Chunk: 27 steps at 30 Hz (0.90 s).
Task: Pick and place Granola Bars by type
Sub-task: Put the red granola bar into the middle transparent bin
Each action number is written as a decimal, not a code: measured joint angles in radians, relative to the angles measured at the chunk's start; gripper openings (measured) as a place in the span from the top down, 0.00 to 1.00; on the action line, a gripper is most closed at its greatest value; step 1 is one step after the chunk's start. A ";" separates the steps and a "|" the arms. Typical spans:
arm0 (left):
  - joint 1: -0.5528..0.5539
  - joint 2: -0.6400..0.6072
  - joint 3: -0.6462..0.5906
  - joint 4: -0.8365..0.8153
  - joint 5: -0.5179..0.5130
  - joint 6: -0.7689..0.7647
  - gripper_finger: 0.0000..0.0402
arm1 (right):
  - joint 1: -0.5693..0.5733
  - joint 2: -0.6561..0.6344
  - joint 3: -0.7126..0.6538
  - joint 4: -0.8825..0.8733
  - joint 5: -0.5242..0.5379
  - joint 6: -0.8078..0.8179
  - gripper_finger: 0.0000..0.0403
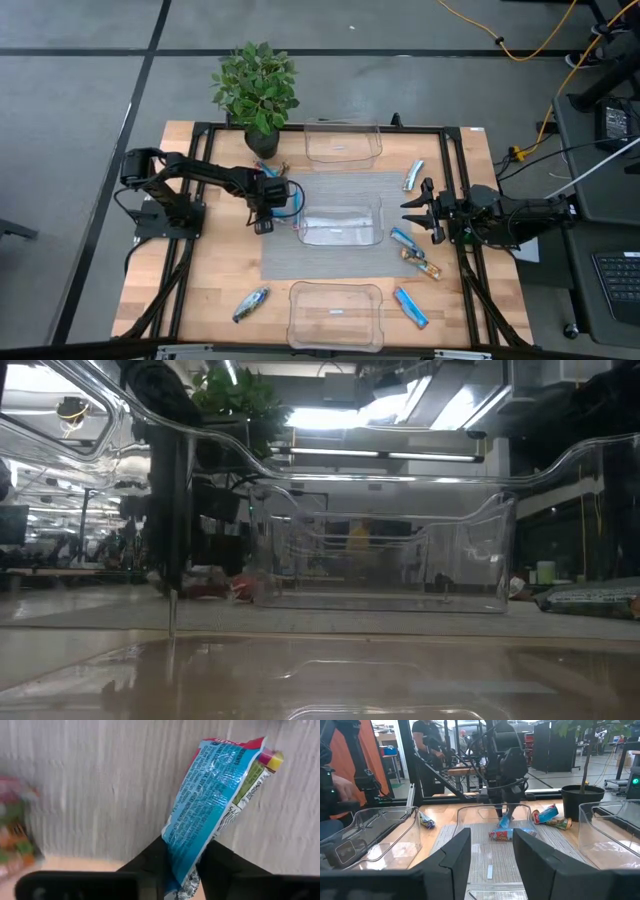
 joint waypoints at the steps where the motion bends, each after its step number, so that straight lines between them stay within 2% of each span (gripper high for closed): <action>1: -0.001 -0.009 0.000 -0.013 0.001 -0.005 0.82 | 0.000 0.000 0.000 0.000 0.000 0.000 0.63; 6: -0.004 -0.106 0.000 -0.084 -0.005 -0.027 0.86 | 0.000 0.000 0.000 0.000 0.000 -0.001 0.63; 12: -0.004 -0.328 0.001 -0.074 0.022 -0.120 0.86 | 0.000 0.000 0.000 0.000 0.000 -0.004 0.63; 19: 0.000 -0.640 0.002 0.113 0.001 -0.275 0.87 | 0.000 0.000 0.000 0.000 0.000 -0.004 0.63; 27: 0.000 -0.891 0.003 0.345 -0.021 -0.295 0.87 | 0.000 0.000 0.000 0.000 0.000 -0.004 0.63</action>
